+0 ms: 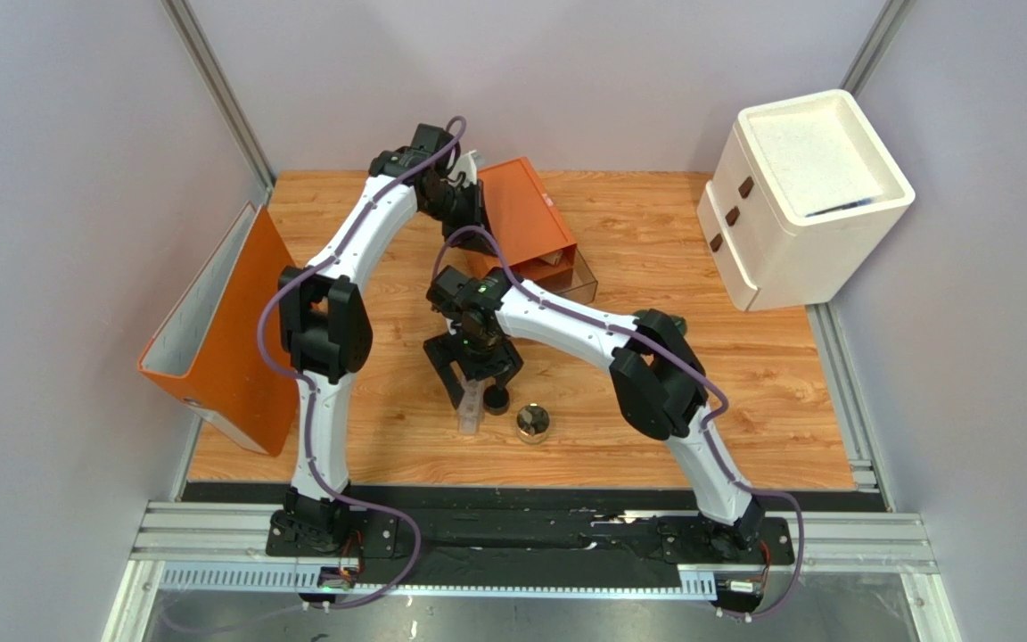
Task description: Organize the makeup
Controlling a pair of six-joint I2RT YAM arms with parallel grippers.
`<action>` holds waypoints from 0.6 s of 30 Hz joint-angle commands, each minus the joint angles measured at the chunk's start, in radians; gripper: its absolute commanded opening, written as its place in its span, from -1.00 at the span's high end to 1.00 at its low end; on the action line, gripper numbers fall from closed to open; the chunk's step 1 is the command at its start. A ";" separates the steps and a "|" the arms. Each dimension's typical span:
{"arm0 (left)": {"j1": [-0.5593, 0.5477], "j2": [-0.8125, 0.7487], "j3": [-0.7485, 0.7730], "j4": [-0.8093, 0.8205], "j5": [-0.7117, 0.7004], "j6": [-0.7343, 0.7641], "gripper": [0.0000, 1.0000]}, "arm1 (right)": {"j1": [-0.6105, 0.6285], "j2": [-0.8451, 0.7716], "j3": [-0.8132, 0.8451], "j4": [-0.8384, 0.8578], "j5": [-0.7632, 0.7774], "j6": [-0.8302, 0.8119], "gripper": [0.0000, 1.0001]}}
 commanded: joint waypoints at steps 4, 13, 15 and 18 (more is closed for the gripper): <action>0.004 0.028 -0.044 -0.075 -0.097 0.055 1.00 | -0.002 0.072 0.136 0.014 0.012 -0.017 -0.74; 0.004 0.026 -0.052 -0.076 -0.089 0.063 1.00 | -0.002 0.140 0.131 0.023 0.042 -0.029 -0.37; 0.004 0.025 -0.052 -0.075 -0.089 0.069 1.00 | 0.000 0.143 0.127 0.030 0.053 -0.036 0.00; 0.004 0.025 -0.052 -0.073 -0.089 0.069 1.00 | 0.000 0.135 0.125 0.040 0.080 -0.041 0.48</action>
